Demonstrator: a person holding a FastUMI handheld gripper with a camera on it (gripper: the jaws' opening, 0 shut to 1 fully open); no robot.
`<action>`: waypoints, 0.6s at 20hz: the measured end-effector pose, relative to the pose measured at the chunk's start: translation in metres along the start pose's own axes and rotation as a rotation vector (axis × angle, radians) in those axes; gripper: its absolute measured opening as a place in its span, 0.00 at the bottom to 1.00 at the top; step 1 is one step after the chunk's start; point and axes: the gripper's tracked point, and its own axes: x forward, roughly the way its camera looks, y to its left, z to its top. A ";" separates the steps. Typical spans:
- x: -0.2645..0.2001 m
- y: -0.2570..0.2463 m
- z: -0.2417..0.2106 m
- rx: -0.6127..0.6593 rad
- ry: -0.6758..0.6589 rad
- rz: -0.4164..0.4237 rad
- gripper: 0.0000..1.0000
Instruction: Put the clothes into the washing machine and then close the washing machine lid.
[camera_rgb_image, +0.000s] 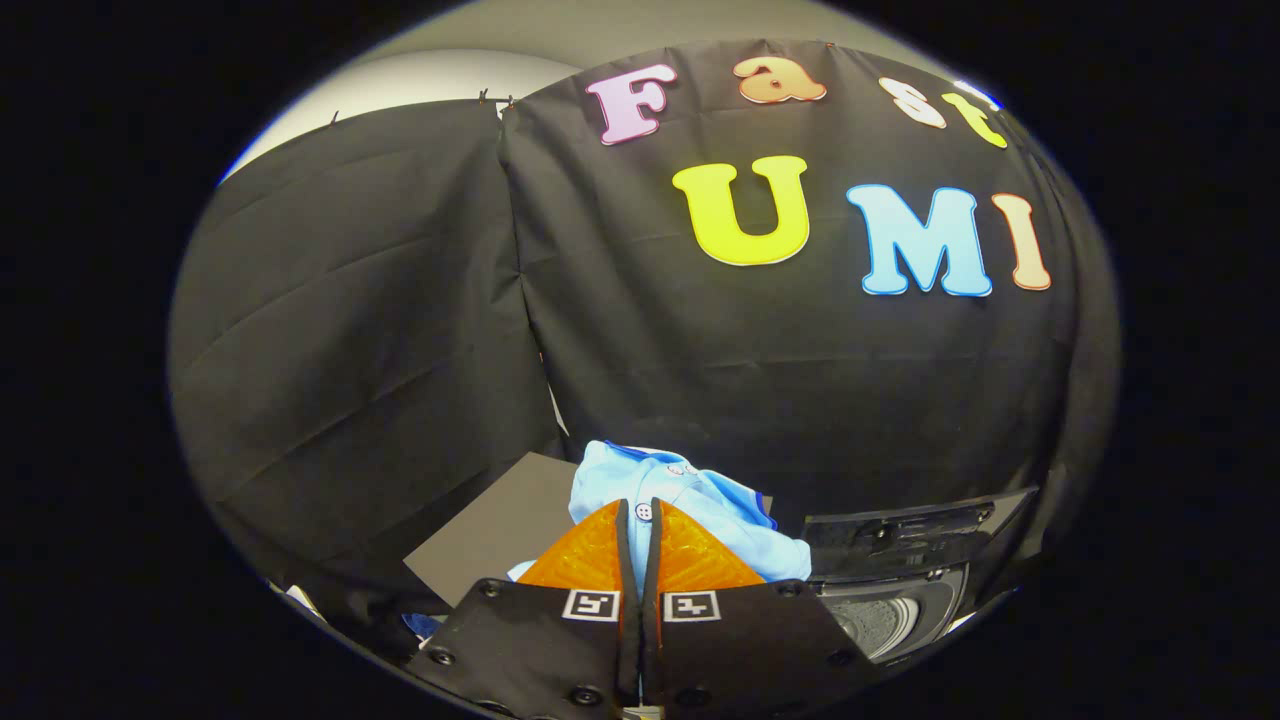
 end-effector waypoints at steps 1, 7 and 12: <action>-0.006 -0.005 0.005 0.001 -0.010 0.004 0.02; -0.036 -0.041 0.021 -0.008 -0.039 0.005 0.02; -0.064 -0.087 0.028 0.003 -0.071 -0.026 0.02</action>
